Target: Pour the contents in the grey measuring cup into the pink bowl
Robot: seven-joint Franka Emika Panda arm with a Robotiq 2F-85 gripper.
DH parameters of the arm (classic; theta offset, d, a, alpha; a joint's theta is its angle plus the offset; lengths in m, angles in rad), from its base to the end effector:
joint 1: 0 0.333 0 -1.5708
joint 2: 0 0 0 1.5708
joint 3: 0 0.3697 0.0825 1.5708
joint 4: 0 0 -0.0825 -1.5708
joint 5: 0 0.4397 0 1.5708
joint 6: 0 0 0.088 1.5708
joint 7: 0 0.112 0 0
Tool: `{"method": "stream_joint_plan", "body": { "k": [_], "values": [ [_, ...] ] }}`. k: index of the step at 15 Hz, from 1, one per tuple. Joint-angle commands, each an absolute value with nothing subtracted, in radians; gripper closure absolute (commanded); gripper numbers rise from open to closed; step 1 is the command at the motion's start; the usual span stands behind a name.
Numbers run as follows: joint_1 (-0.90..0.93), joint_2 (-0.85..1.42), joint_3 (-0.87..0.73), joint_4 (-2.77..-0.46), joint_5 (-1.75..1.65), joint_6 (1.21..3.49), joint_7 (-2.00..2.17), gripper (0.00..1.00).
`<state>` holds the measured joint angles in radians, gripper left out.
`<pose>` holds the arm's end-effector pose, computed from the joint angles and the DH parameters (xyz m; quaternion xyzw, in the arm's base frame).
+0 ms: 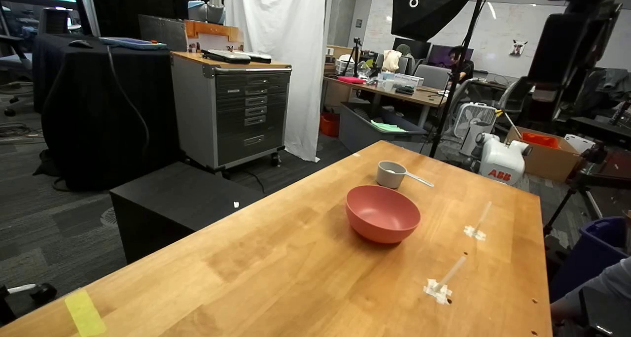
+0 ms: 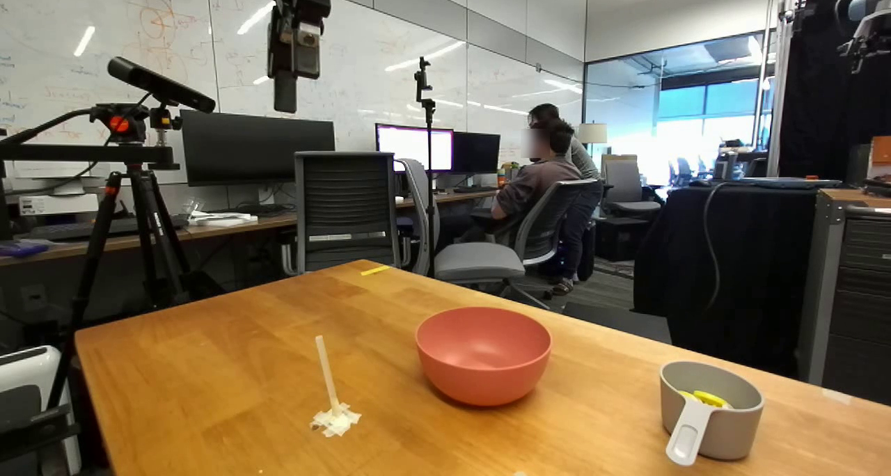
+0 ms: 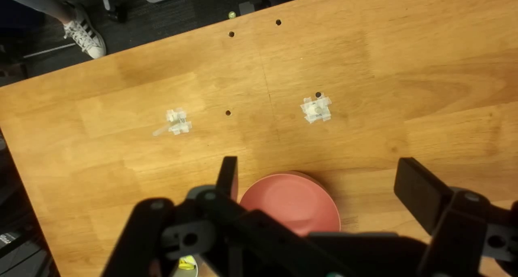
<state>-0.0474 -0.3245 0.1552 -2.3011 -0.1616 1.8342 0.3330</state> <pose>0.4674 0.0407 0.4884 0.9881 -0.0907 -0.0500 0.1141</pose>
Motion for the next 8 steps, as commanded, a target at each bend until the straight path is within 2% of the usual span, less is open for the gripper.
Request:
{"method": "stream_joint_plan", "body": {
  "k": [1,8],
  "values": [
    [-0.027,-0.323,0.136,-2.299,-0.167,1.831,0.338,0.00],
    [-0.054,-0.310,0.092,-2.263,-0.180,1.897,0.356,0.00]
  ]
}}
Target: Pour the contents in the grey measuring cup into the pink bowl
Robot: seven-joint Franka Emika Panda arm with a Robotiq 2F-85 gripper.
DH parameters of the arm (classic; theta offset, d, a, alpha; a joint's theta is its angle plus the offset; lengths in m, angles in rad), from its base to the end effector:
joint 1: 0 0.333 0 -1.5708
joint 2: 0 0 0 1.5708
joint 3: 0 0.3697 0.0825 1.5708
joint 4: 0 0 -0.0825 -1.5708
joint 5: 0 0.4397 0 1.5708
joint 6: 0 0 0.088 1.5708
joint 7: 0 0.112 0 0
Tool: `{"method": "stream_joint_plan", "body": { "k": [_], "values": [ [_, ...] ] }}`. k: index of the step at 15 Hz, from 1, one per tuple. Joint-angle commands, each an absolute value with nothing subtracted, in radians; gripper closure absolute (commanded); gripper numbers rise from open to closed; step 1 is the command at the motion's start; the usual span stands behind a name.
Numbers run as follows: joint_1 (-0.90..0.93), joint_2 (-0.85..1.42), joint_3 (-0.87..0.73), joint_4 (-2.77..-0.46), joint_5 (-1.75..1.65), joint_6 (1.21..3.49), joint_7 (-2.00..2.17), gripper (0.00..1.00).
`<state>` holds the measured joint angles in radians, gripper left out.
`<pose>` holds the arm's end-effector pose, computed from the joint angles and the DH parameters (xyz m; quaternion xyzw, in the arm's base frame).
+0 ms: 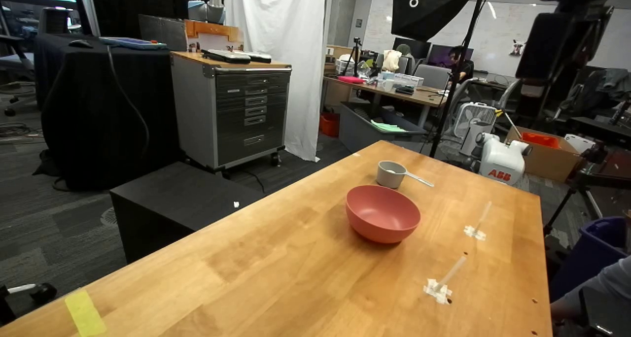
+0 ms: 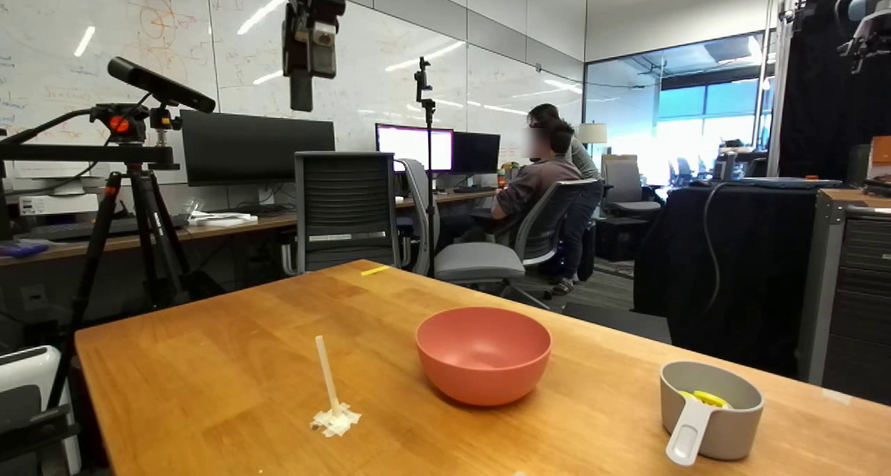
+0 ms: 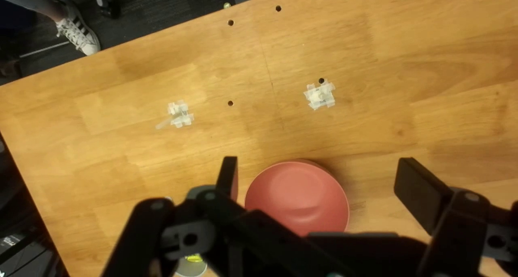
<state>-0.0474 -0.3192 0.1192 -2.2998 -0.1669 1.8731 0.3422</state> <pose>0.4742 0.0237 0.4900 0.9878 -0.1090 -0.0344 0.1058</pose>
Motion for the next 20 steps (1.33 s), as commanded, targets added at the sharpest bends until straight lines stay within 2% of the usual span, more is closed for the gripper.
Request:
{"method": "stream_joint_plan", "body": {
  "k": [1,20],
  "values": [
    [-0.059,-0.300,0.080,-2.245,-0.184,1.894,0.345,0.00],
    [-0.122,0.046,-0.072,-1.869,-0.281,2.090,0.287,0.00]
  ]
}}
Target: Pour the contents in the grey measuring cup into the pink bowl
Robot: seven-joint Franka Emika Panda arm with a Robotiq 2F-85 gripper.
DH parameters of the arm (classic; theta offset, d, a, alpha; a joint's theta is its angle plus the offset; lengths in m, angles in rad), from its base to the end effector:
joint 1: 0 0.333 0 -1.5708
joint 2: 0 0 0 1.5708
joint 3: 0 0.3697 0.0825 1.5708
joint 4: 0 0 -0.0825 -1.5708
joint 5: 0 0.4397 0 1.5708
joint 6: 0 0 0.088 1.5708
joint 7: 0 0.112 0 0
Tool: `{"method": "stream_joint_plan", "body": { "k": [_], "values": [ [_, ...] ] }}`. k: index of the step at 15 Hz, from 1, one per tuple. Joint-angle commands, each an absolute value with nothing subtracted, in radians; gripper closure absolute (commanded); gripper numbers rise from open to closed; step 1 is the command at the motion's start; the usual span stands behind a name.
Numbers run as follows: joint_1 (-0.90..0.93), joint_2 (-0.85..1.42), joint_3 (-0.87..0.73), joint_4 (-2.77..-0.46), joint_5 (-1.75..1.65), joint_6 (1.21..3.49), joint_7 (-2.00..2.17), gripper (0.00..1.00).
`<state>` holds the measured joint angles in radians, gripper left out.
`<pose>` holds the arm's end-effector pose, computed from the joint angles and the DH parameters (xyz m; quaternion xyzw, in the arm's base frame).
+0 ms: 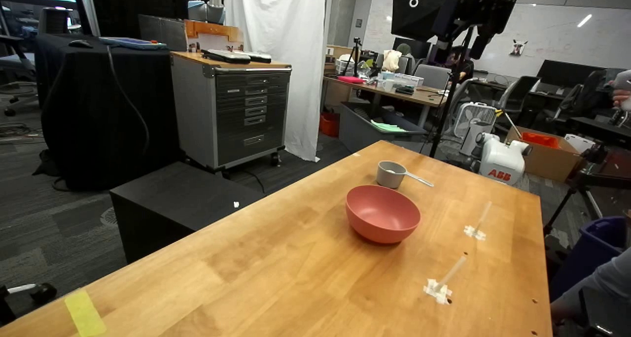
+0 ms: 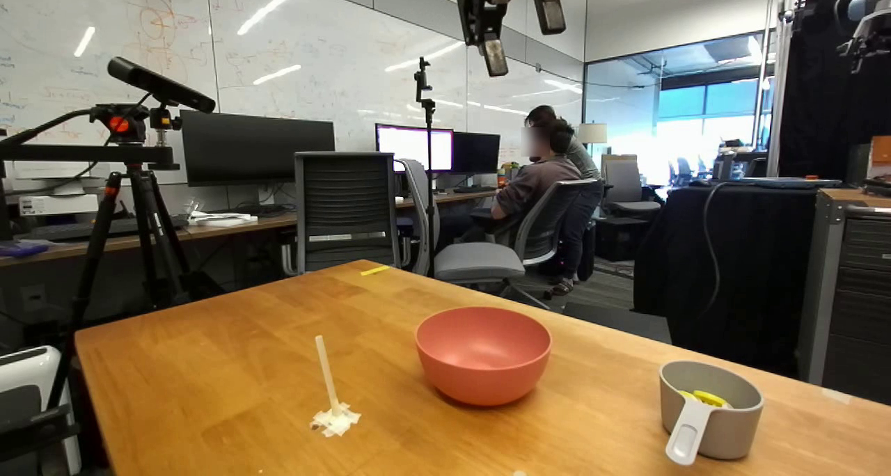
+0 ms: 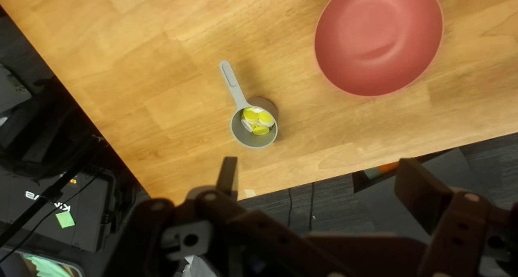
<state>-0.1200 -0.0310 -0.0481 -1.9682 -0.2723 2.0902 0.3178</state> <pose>0.6047 -0.1175 0.5291 0.9729 -0.1812 0.0846 0.1159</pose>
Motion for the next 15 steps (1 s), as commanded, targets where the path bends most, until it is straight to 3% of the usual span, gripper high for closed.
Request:
{"method": "stream_joint_plan", "body": {
  "k": [1,15],
  "values": [
    [-0.122,0.068,-0.081,-1.846,-0.275,2.084,0.280,0.00],
    [-0.181,0.332,-0.141,-1.552,-0.161,1.986,-0.020,0.00]
  ]
}}
